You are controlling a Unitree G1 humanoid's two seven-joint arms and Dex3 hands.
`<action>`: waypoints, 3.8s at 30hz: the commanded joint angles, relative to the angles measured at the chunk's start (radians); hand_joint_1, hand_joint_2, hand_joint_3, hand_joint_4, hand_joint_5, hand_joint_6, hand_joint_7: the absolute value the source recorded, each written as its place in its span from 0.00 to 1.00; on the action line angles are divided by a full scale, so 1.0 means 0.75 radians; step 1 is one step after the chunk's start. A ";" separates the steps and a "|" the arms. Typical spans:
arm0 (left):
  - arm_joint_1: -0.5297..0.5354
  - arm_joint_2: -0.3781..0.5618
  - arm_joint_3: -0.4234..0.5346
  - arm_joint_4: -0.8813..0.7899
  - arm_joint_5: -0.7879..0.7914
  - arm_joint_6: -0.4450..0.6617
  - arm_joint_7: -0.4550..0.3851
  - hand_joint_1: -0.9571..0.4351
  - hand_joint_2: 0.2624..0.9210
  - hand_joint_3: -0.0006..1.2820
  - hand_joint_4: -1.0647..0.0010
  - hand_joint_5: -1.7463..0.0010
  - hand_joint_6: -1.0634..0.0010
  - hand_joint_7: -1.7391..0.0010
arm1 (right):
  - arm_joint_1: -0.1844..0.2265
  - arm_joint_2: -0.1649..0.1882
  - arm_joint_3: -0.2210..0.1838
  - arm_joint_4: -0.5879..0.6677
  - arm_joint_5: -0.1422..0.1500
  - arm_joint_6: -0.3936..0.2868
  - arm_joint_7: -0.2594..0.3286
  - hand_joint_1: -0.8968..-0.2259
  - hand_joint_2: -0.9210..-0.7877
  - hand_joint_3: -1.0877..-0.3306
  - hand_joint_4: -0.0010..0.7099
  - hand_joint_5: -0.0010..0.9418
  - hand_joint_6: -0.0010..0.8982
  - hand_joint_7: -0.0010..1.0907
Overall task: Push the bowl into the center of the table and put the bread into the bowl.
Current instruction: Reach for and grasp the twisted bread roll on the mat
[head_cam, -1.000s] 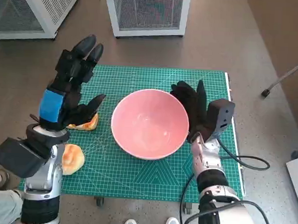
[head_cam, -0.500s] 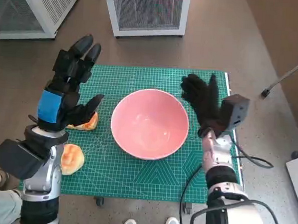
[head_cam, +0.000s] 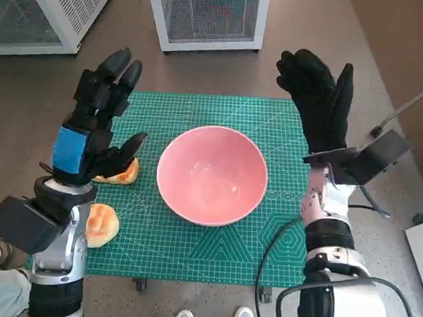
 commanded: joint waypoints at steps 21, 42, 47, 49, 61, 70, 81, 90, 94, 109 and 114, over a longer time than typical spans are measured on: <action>0.105 0.500 0.136 -0.301 0.174 0.230 -0.261 0.32 0.87 0.04 0.98 1.00 1.00 0.89 | 0.274 -0.024 0.057 -0.756 0.411 0.128 0.472 0.52 0.00 0.67 0.34 0.00 0.40 0.01; 0.091 0.880 -0.049 -0.495 0.462 0.974 -0.476 0.82 0.73 0.02 0.97 1.00 0.88 0.94 | 0.296 -0.024 0.093 -0.761 0.387 0.097 0.410 0.52 0.00 0.70 0.35 0.00 0.41 0.01; 0.044 0.901 -0.159 -0.430 0.554 1.039 -0.485 0.80 0.73 0.02 0.96 1.00 0.85 0.96 | 0.294 -0.022 0.096 -0.753 0.390 0.098 0.415 0.53 0.00 0.70 0.36 0.01 0.41 0.01; 0.018 0.905 -0.212 -0.395 0.600 1.051 -0.485 0.79 0.73 0.01 0.96 1.00 0.84 0.96 | 0.295 -0.022 0.098 -0.749 0.389 0.095 0.415 0.53 0.00 0.70 0.36 0.01 0.41 0.01; -0.133 0.842 -0.441 -0.118 0.797 1.021 -0.463 0.75 0.74 0.01 0.93 1.00 0.81 0.98 | 0.289 -0.025 0.093 -0.726 0.403 0.100 0.433 0.54 0.00 0.70 0.38 0.01 0.41 0.01; -0.255 0.725 -0.577 0.239 0.880 0.892 -0.403 0.72 0.75 0.01 0.90 0.99 0.78 0.98 | 0.293 -0.027 0.090 -0.724 0.402 0.096 0.438 0.55 0.00 0.70 0.38 0.01 0.41 0.01; -0.403 0.602 -0.684 0.654 0.958 0.732 -0.324 0.70 0.75 0.01 0.86 0.99 0.74 0.98 | 0.300 -0.041 0.087 -0.747 0.409 0.109 0.441 0.54 0.00 0.69 0.39 0.01 0.41 0.01; -0.481 0.541 -0.724 0.867 0.987 0.686 -0.331 0.68 0.78 0.02 0.84 0.99 0.72 0.98 | 0.321 -0.051 0.084 -0.795 0.411 0.121 0.432 0.55 0.00 0.70 0.39 0.01 0.42 0.01; -0.501 0.528 -0.743 0.923 0.997 0.675 -0.343 0.68 0.81 0.02 0.83 0.99 0.70 0.98 | 0.332 -0.057 0.083 -0.817 0.416 0.129 0.430 0.55 0.00 0.70 0.39 0.01 0.42 0.01; -0.615 0.461 -0.844 1.293 1.083 0.517 -0.200 0.68 0.90 0.03 0.44 0.91 0.41 0.91 | 0.354 -0.065 0.077 -0.862 0.428 0.170 0.427 0.54 0.00 0.70 0.40 0.01 0.42 0.01; -0.641 0.461 -0.871 1.357 1.114 0.484 -0.170 0.73 0.98 0.10 0.44 0.32 0.45 0.52 | 0.359 -0.067 0.076 -0.870 0.431 0.174 0.431 0.55 0.00 0.70 0.40 0.00 0.42 0.01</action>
